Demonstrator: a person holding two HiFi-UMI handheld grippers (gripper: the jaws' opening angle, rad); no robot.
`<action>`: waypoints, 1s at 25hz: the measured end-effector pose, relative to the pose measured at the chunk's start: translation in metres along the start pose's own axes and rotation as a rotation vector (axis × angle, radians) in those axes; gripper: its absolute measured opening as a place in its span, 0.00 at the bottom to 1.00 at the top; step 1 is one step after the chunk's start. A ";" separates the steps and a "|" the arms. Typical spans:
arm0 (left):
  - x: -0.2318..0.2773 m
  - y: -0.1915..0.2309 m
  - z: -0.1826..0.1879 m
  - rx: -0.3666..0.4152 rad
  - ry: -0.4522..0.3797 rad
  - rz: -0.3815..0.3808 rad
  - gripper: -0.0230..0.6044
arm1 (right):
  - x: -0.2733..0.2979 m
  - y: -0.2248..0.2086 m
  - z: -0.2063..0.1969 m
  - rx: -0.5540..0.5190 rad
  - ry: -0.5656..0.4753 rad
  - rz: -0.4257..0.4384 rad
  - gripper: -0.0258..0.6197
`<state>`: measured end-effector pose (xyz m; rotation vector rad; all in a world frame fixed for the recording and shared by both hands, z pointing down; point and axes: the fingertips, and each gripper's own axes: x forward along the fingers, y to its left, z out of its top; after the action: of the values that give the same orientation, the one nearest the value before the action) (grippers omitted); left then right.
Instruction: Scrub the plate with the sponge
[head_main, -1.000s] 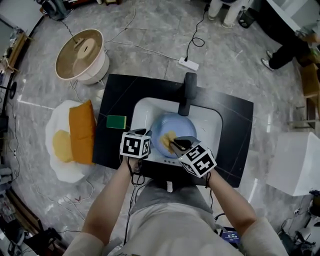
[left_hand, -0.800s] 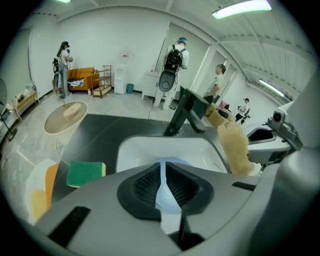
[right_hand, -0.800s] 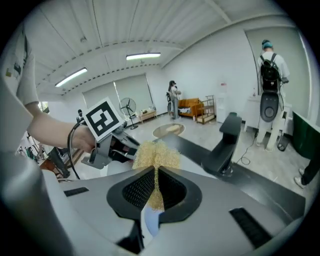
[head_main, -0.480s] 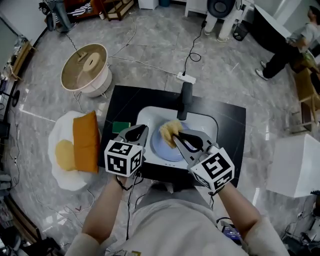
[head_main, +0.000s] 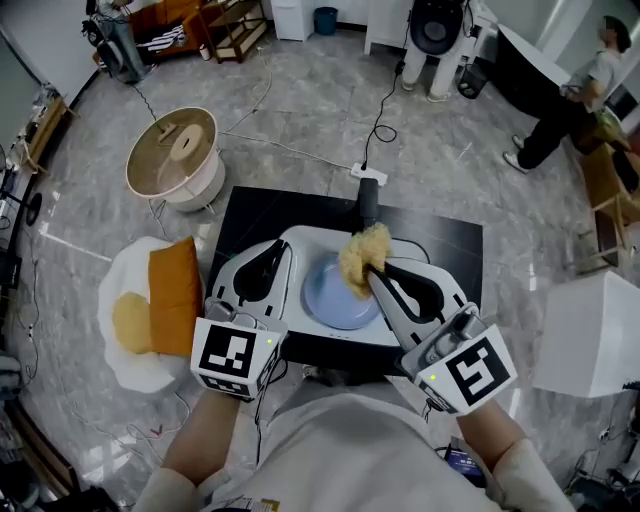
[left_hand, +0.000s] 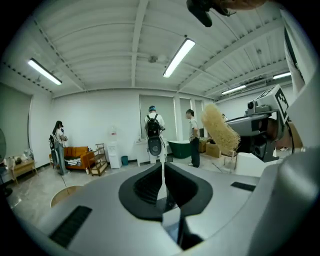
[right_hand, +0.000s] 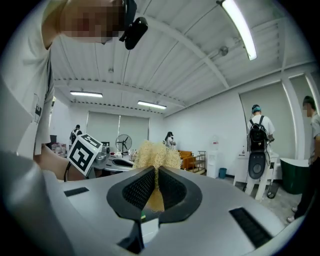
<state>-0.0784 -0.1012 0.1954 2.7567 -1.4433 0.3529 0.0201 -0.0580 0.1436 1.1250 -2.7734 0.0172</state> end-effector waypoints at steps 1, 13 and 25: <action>-0.005 -0.001 0.010 0.019 -0.033 0.005 0.09 | -0.004 0.000 0.008 -0.015 -0.013 -0.011 0.11; -0.061 0.003 0.070 0.028 -0.187 0.084 0.09 | -0.030 0.006 0.073 -0.056 -0.169 -0.059 0.11; -0.077 0.009 0.075 0.011 -0.191 0.114 0.09 | -0.025 0.010 0.079 -0.002 -0.206 -0.023 0.11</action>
<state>-0.1133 -0.0526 0.1061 2.7901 -1.6487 0.1003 0.0207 -0.0388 0.0625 1.2229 -2.9362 -0.1101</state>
